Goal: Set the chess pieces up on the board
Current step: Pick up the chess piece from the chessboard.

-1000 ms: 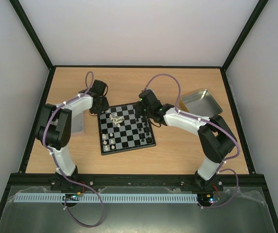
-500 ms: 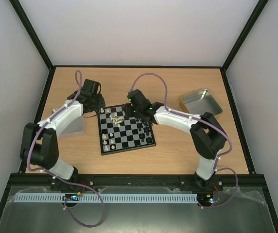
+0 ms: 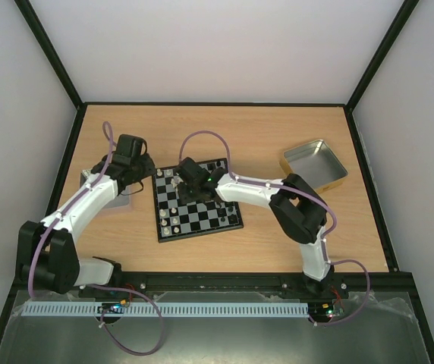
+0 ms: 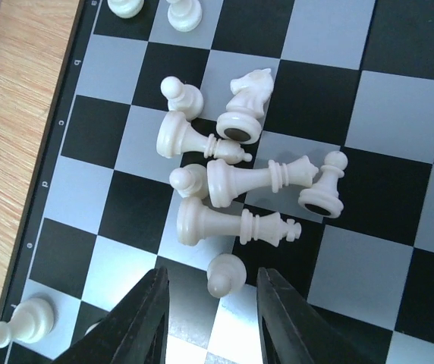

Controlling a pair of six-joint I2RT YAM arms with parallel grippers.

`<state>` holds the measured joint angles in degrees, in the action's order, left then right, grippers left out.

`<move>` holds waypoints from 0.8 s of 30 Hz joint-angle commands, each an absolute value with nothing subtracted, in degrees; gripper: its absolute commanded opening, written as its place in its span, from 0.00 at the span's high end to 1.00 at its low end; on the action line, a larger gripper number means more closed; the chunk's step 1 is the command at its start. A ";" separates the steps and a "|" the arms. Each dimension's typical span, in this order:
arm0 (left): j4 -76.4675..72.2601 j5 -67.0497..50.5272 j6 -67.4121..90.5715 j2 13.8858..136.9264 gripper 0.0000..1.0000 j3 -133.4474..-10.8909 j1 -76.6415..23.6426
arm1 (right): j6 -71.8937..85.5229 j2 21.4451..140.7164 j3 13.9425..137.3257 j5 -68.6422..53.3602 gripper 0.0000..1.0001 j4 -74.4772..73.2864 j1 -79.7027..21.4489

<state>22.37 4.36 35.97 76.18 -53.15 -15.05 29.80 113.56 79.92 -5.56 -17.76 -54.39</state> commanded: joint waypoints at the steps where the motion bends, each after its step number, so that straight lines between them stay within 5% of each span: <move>1: 21.55 4.67 35.07 75.29 0.54 -53.44 -14.48 | 29.25 115.72 83.08 -4.10 0.70 -21.39 -54.89; 15: 21.23 3.96 34.45 75.47 0.54 -52.29 -13.71 | 29.36 117.91 85.23 -3.79 0.94 -22.68 -55.08; 24: 21.03 3.62 34.47 75.65 0.54 -52.29 -13.61 | 29.67 116.84 85.69 -8.25 0.95 -21.65 -56.60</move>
<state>21.76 3.90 35.07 76.14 -52.64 -14.06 29.74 117.38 83.90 -6.66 -20.91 -55.27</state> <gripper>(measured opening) 0.455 0.052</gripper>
